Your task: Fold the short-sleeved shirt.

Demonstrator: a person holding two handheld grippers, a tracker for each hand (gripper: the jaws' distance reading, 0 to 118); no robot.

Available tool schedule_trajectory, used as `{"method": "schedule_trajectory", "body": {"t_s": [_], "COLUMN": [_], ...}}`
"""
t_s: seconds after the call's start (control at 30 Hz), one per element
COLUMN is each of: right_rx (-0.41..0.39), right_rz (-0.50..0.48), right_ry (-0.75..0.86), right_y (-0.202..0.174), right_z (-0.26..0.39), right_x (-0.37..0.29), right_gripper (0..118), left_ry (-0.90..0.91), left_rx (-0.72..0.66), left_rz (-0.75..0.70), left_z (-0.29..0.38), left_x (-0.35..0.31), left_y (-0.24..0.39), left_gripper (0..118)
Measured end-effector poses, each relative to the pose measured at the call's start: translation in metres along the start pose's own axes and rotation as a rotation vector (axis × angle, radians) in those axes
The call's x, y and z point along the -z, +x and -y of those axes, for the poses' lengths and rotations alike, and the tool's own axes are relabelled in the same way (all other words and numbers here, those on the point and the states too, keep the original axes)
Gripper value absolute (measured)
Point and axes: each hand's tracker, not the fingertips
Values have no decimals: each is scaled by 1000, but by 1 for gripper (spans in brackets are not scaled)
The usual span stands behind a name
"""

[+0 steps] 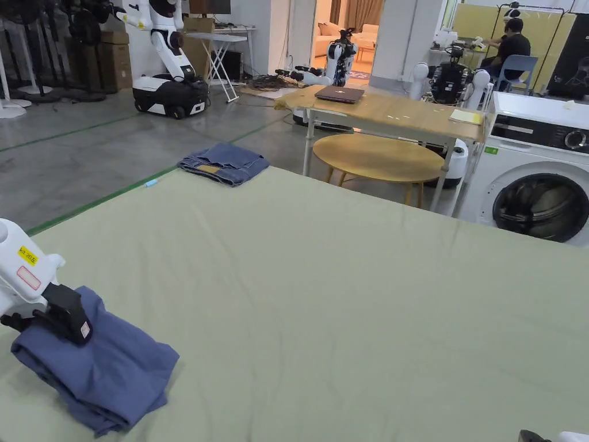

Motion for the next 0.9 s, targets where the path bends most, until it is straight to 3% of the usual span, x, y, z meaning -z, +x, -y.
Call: {"method": "schedule_trajectory", "body": {"t_s": [0.23,0.43,0.7,0.9], "right_rx": [0,17,67,93], "right_rz": [-5,-7,22,49], "right_ry": [1,-1,11,26], "right_y": [1,4,22,36], "right_z": [0,3,5,-3], "right_x": [0,0,-4,-6], "right_gripper": [0,0,0,0], "left_ry": [131,271,430,616], "left_rx": [39,135,228,352], "left_rz": [-163,-126,156,131], "left_z": [13,33,96,133], "left_x": [-45,-30,52,98], "left_y": [5,37,141,242], "left_gripper": [52,52,52,52]}}
